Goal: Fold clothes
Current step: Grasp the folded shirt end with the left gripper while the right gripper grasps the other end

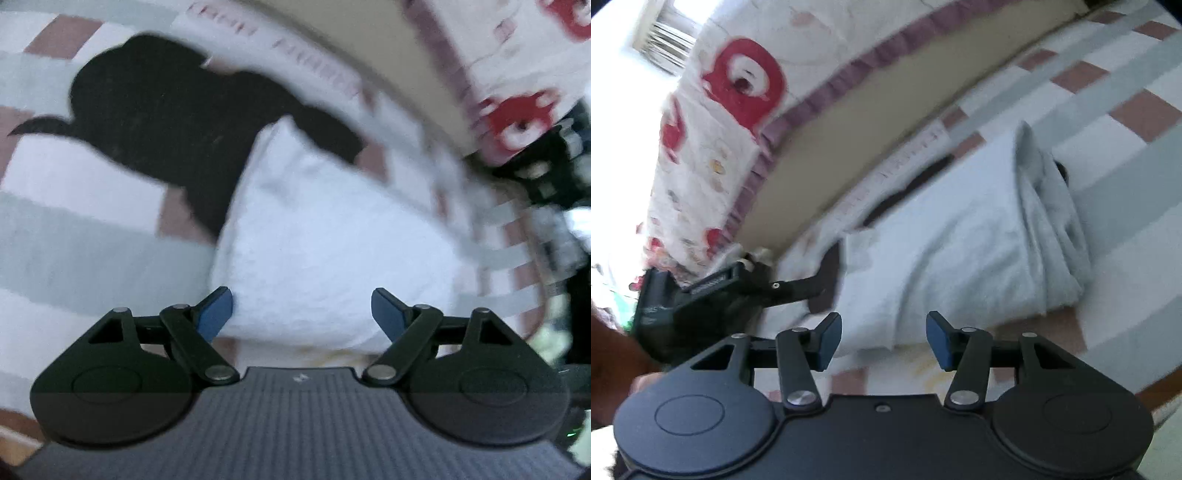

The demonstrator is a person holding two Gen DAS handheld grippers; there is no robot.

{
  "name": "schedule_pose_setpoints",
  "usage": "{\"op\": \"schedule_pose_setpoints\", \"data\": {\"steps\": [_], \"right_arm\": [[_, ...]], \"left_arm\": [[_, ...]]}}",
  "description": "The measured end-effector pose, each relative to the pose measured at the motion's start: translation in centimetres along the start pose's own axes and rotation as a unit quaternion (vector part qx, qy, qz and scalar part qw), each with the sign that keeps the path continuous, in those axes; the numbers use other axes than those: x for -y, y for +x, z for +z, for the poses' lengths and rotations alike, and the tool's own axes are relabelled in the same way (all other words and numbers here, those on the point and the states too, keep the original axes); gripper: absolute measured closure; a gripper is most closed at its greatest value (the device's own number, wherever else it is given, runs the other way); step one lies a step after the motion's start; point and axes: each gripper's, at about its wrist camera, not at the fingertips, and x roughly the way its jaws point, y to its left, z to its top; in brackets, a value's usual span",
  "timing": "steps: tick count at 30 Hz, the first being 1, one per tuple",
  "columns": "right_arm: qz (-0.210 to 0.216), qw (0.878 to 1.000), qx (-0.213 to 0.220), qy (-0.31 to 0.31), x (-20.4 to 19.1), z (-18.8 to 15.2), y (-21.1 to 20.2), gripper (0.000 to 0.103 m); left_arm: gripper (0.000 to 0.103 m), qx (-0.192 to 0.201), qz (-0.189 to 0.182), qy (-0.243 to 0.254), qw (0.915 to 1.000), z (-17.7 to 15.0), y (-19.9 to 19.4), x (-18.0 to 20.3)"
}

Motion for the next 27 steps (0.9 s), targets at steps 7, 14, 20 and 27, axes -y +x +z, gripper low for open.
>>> {"op": "schedule_pose_setpoints", "data": {"steps": [7, 14, 20, 27], "right_arm": [[-0.14, 0.987, 0.056, 0.051, 2.7, -0.4, -0.7, 0.053], [-0.187, 0.974, 0.116, 0.059, 3.6, -1.1, -2.3, 0.054], [-0.062, 0.986, 0.085, 0.13, 4.9, -1.1, -0.9, 0.037], [-0.007, 0.977, 0.083, 0.196, 4.9, -3.1, 0.8, 0.036]], "left_arm": [[0.047, 0.087, 0.039, 0.013, 0.9953, -1.5, 1.3, -1.1], [0.09, 0.189, 0.196, 0.12, 0.9548, -1.2, -0.5, 0.1], [0.041, 0.071, 0.015, -0.072, 0.9947, -0.7, -2.3, -4.4], [0.038, 0.02, -0.085, -0.177, 0.9802, -4.1, 0.1, -5.4]]}}
